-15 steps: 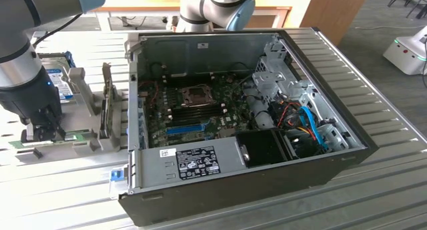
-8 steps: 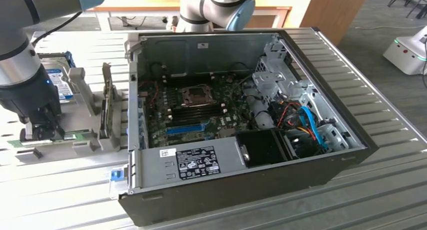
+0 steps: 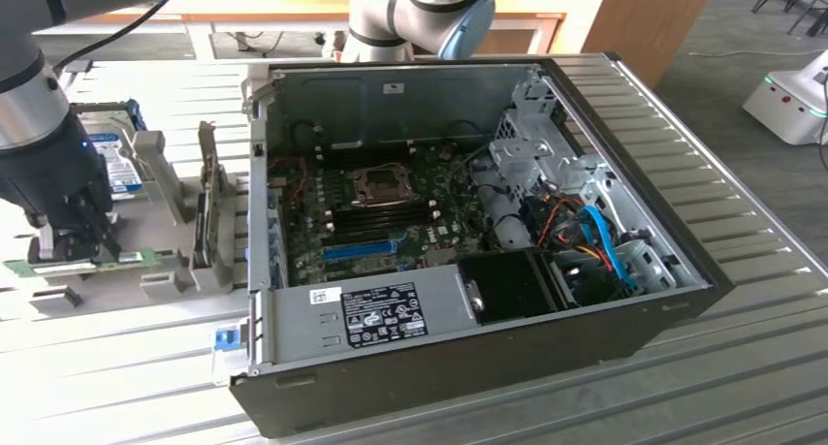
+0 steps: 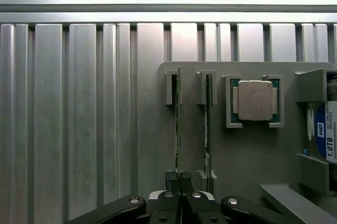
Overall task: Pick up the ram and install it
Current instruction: 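Pick up the ram and move it above insertion slot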
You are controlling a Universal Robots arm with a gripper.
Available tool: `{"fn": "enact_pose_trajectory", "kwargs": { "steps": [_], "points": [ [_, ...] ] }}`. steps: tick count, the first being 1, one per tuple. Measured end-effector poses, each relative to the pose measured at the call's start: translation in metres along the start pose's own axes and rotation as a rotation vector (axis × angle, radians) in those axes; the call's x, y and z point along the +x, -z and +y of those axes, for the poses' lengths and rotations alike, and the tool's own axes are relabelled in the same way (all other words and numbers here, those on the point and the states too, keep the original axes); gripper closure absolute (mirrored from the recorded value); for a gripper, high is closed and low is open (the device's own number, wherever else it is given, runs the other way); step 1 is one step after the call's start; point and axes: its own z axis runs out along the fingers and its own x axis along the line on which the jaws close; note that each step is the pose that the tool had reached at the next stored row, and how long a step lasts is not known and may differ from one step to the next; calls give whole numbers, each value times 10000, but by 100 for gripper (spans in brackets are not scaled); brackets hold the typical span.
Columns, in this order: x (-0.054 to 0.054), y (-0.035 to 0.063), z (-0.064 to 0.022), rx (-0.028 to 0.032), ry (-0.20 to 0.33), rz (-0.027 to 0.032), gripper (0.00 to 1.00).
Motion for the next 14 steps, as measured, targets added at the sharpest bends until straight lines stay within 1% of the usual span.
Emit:
{"fn": "enact_pose_trajectory", "kwargs": {
  "steps": [5,14],
  "points": [
    [-2,103,2,-1,0,1,88],
    [-5,261,6,0,0,0,88]
  ]
}}
